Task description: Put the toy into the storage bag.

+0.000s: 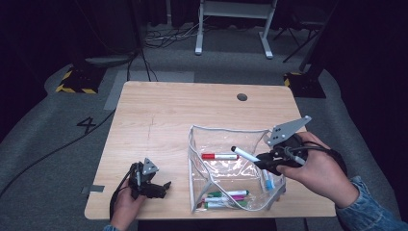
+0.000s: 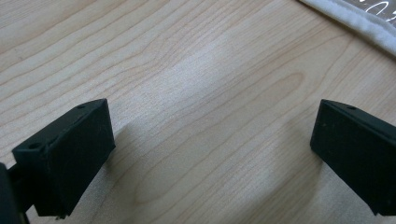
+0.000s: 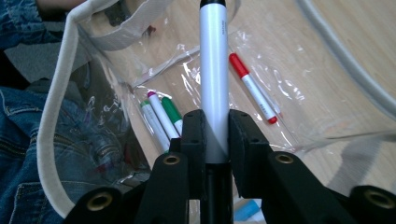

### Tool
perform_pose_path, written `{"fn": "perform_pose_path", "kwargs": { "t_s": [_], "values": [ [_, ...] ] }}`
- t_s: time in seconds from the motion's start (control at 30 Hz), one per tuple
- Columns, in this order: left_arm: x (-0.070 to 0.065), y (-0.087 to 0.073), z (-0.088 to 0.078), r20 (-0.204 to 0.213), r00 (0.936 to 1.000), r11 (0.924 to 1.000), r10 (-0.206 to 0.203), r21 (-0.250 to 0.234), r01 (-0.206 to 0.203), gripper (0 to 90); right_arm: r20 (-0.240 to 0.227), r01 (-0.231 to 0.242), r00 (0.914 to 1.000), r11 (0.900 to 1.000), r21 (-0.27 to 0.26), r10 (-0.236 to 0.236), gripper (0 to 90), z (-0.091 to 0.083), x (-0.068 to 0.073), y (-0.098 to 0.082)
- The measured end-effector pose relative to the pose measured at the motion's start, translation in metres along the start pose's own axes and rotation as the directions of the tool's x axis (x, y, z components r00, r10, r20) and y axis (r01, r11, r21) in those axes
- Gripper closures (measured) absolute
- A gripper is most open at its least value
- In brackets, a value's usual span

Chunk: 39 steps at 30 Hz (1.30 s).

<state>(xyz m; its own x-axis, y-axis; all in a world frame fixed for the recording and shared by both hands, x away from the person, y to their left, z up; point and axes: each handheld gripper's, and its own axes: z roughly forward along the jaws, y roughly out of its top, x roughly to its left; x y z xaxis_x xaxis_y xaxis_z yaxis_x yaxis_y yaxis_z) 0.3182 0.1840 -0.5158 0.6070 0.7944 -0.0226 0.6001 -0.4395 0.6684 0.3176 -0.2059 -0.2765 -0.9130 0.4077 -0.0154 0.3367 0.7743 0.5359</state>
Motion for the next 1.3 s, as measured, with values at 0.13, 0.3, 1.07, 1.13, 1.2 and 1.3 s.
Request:
{"fn": "perform_pose_path", "kwargs": {
  "t_s": [0.13, 0.3, 1.07, 1.13, 1.2, 1.3],
  "values": [
    [0.000, 0.000, 0.000, 0.000, 1.0000, 1.0000, 0.000, 0.000, 0.000, 0.0, -0.034, 0.028, 0.9991, 0.997, 0.068, -0.026, 77.2, 0.018, 0.006, 0.007],
    [0.000, 0.000, 0.000, 0.000, 1.0000, 1.0000, 0.000, 0.000, 0.000, 0.0, -0.066, 0.058, 0.9966, 0.989, 0.135, -0.049, 77.1, 0.035, 0.010, 0.013],
    [0.000, 0.000, 0.000, 0.001, 1.0000, 1.0000, -0.001, 0.001, 0.001, 0.0, -0.158, 0.185, 0.9784, 0.906, 0.382, -0.133, 77.1, 0.092, 0.023, 0.037],
    [0.000, 0.000, 0.000, 0.001, 1.0000, 1.0000, 0.000, 0.000, 0.000, 0.0, -0.169, 0.195, 0.9759, 0.897, 0.397, -0.138, 77.1, 0.098, 0.024, 0.037],
    [0.000, 0.000, 0.000, 0.002, 1.0000, 1.0000, 0.001, 0.001, -0.001, 0.0, -0.179, 0.207, 0.9732, 0.888, 0.411, -0.144, 77.1, 0.103, 0.025, 0.038],
    [0.000, 0.000, 0.000, 0.003, 1.0000, 1.0000, 0.003, 0.000, -0.003, 0.0, -0.192, 0.219, 0.9702, 0.873, 0.436, -0.148, 77.1, 0.112, 0.026, 0.038]
  ]
}}
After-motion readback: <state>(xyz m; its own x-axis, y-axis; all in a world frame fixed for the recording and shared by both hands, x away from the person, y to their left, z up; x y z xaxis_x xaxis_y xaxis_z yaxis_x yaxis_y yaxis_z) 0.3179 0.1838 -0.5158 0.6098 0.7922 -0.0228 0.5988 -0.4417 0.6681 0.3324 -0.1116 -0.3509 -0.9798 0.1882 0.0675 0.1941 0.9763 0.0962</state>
